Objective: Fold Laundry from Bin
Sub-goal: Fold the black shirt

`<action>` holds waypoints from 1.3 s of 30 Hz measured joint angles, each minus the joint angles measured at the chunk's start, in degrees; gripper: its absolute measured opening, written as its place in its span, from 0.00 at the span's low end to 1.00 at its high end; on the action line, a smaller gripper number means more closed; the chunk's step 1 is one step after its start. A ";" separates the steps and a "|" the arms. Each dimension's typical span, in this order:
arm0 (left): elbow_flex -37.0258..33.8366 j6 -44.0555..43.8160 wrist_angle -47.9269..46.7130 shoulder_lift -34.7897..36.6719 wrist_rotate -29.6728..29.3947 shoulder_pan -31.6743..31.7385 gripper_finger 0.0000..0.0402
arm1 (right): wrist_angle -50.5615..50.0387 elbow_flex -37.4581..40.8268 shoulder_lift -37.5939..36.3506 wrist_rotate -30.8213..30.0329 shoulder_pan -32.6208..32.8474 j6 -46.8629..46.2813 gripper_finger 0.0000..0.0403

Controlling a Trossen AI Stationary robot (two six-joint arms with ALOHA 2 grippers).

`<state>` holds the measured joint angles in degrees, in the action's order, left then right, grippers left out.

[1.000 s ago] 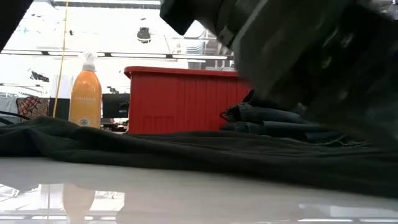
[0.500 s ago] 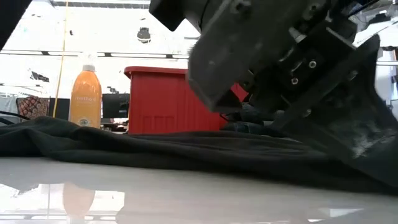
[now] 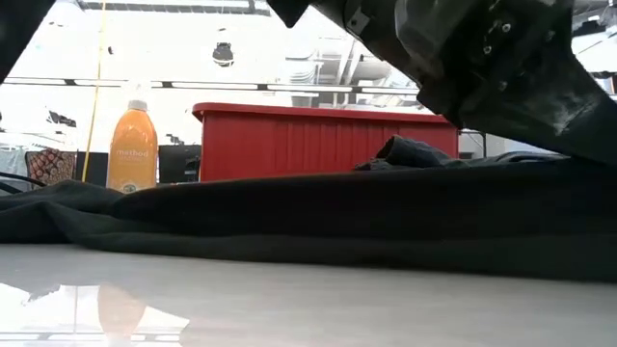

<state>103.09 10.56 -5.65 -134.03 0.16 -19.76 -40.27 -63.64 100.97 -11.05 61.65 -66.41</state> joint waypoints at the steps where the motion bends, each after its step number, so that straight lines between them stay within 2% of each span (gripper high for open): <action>1: 0.00 0.34 -0.05 0.22 0.01 0.42 0.00 | -0.03 0.00 0.00 0.44 0.15 0.00 0.29; 8: 0.00 0.26 -0.48 1.09 -1.93 4.19 0.00 | 0.00 0.00 0.02 0.68 0.24 -0.22 0.29; 12: 0.00 -0.65 -3.74 1.09 -3.84 6.54 0.00 | 0.00 0.00 0.00 0.70 -0.08 -2.25 0.29; 17: 0.00 -0.63 -6.43 1.07 -1.10 7.66 0.00 | -0.69 0.04 -0.58 1.35 -1.01 -5.44 0.29; 22: 0.00 -0.13 -7.85 1.07 -0.90 7.37 0.00 | -1.45 0.04 -4.73 3.52 -2.30 -8.50 0.29; 27: -0.23 0.33 -9.37 1.04 -3.06 7.65 0.00 | -3.36 0.04 -10.98 1.84 -1.56 -13.88 0.29; 31: -0.90 0.77 -9.62 0.98 -3.69 7.95 0.00 | 4.90 0.03 -10.87 -4.84 0.52 -5.99 0.29; 33: -1.14 0.77 -9.50 0.98 -3.71 8.11 0.00 | 7.45 -0.07 -9.04 -5.36 0.78 -1.76 0.29; 39: -1.29 0.77 -10.04 0.80 -3.63 8.65 0.00 | 7.19 0.04 -1.93 -4.83 -1.35 -1.16 0.29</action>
<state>101.80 11.33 -15.68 -133.23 -3.46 -11.10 -33.08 -63.59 99.03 -15.88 60.30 -67.57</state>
